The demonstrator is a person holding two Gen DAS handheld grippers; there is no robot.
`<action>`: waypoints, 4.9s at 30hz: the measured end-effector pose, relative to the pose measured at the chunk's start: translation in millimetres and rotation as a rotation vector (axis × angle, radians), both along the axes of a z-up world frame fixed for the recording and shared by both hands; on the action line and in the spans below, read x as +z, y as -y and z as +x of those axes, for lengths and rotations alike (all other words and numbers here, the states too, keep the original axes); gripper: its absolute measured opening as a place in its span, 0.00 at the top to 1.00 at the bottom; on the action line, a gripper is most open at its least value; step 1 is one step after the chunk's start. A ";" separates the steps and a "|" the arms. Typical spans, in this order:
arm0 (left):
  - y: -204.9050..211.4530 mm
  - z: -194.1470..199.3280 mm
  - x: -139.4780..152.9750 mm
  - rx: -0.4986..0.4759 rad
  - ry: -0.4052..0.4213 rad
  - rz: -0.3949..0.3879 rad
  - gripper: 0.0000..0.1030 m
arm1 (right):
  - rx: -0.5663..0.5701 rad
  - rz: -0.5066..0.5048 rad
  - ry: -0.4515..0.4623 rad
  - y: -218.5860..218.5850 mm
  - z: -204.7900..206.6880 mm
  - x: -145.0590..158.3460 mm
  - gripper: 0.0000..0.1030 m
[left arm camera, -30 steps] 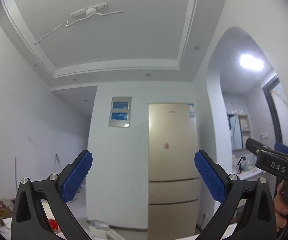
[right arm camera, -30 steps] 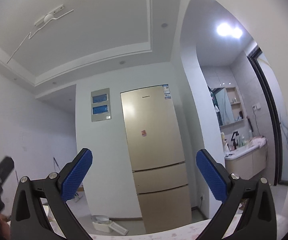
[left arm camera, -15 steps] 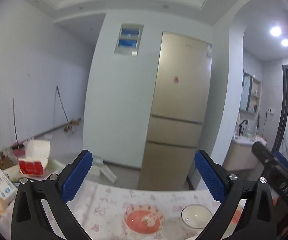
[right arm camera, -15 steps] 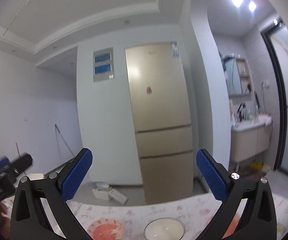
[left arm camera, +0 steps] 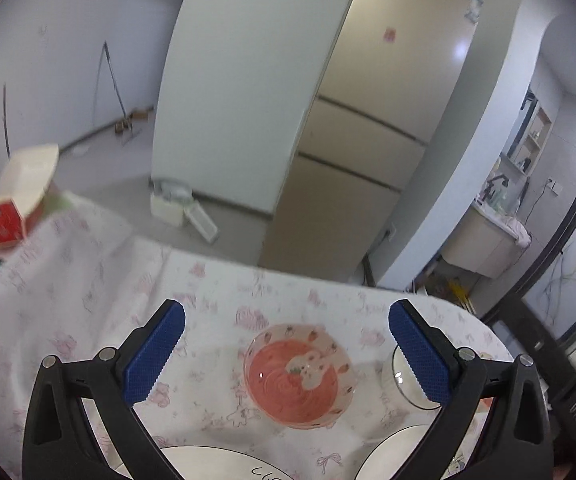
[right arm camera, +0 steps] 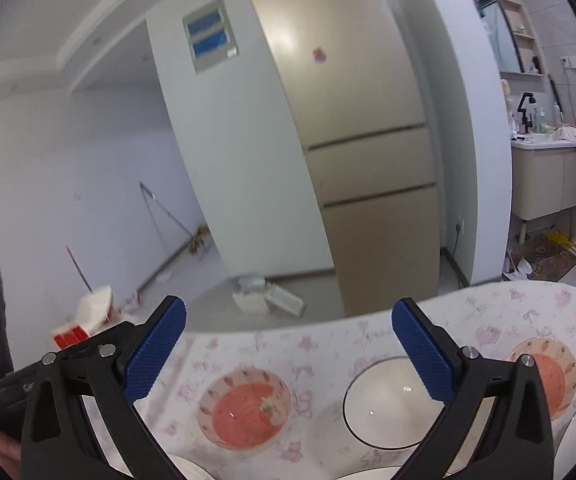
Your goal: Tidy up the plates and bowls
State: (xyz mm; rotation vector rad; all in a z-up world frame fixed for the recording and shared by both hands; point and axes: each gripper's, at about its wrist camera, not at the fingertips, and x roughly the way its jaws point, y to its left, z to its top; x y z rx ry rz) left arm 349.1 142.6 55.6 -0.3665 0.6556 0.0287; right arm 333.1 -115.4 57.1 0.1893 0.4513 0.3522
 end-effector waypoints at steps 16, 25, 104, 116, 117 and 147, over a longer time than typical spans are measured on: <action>-1.0 29.1 -56.2 0.004 -0.177 0.079 0.01 | 0.097 -0.034 -0.280 -32.5 54.7 -79.2 0.30; -5.4 44.8 -90.3 -0.033 -0.280 0.001 0.30 | 0.144 0.072 -0.417 -29.0 71.6 -107.0 0.63; 138.8 -14.2 85.9 -0.233 0.005 0.013 0.87 | 0.113 0.125 -0.319 59.5 -0.6 42.2 0.87; 196.7 19.8 17.7 -0.280 -0.053 0.093 0.88 | -0.003 0.190 -0.414 119.1 27.7 -8.8 0.89; 196.0 23.8 9.5 -0.282 -0.064 0.095 0.88 | -0.016 0.183 -0.413 119.8 29.9 -11.9 0.89; 188.5 73.2 -87.2 -0.298 -0.196 0.132 0.87 | -0.044 0.023 -0.527 100.4 65.5 -83.0 0.92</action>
